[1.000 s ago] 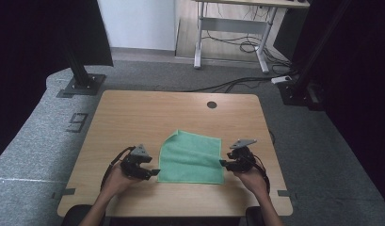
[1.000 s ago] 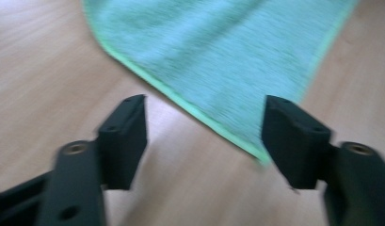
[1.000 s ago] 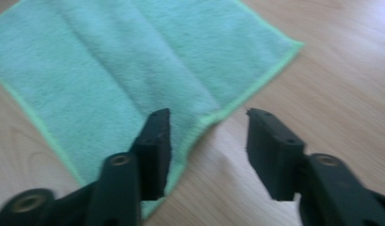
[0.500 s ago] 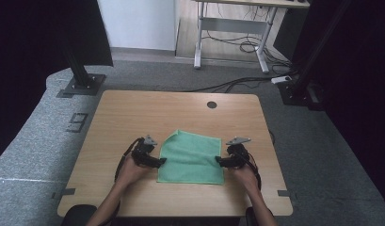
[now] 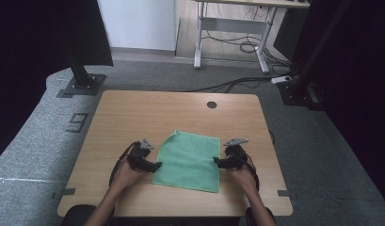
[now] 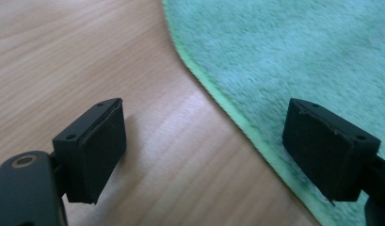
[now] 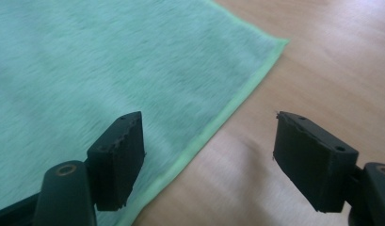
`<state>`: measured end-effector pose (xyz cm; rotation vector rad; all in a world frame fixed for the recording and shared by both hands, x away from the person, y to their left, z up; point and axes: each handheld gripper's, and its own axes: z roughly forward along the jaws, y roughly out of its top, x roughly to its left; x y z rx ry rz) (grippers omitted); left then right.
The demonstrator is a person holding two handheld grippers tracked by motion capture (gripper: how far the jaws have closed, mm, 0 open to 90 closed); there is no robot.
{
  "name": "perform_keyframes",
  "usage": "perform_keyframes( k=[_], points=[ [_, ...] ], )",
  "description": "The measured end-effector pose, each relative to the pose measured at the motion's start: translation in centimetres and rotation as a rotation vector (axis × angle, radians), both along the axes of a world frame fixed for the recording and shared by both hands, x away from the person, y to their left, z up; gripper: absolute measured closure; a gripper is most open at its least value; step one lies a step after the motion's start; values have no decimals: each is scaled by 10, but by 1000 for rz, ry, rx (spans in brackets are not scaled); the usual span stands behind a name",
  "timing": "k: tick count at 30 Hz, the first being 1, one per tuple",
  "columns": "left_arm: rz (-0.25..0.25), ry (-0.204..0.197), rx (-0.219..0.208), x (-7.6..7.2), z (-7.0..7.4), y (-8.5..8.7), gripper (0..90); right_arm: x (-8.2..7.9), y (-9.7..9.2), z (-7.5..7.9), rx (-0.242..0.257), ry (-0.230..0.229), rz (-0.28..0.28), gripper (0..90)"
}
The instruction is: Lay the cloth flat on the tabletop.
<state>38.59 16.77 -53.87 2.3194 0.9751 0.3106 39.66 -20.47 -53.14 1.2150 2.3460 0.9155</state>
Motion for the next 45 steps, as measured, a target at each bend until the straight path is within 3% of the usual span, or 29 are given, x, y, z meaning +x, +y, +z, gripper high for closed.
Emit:
perform_keyframes(
  k=[4, 6, 10, 11, 15, 17, 21, 26, 29, 33, 36, 41, 45],
  points=[
    [-5, -25, 0, 2, 4, -3, 143, 12, 4, -10, -41, 15, -10, 221],
    [16, -32, -23, 9, 7, -4, 146, 17, 2, -11, -26, 8, -34, 223],
    [50, -80, -28, 33, 15, -15, 147, 25, 0, -12, -29, -3, -49, 211],
    [50, -80, -28, 33, 15, -15, 146, 25, 0, -12, -29, -3, -49, 211],
    [88, -99, -50, 57, 14, -26, 147, 26, -2, -13, -16, -6, -57, 200],
    [106, -112, -37, 67, 11, -32, 148, 25, -3, -15, 0, -12, -61, 201],
    [175, -143, -13, 86, 10, -34, 150, 25, -6, -17, 30, -13, -68, 199],
    [248, -143, -24, 102, 9, -25, 155, 25, -6, -17, 33, -17, -65, 199],
    [269, -138, 23, 109, 4, -23, 155, 25, -7, -17, 33, -16, -64, 199],
    [282, -136, 53, 113, -2, -22, 155, 25, -7, -18, 34, -18, -63, 198],
    [308, -114, 15, 115, -3, -18, 146, 25, -7, -18, 34, -18, -62, 197],
    [309, -101, 8, 116, -2, -15, 143, 25, -6, -17, 33, -17, -67, 198],
    [274, -120, -7, 109, 5, -17, 143, 24, -5, -15, 22, -17, -59, 210]
  ],
)
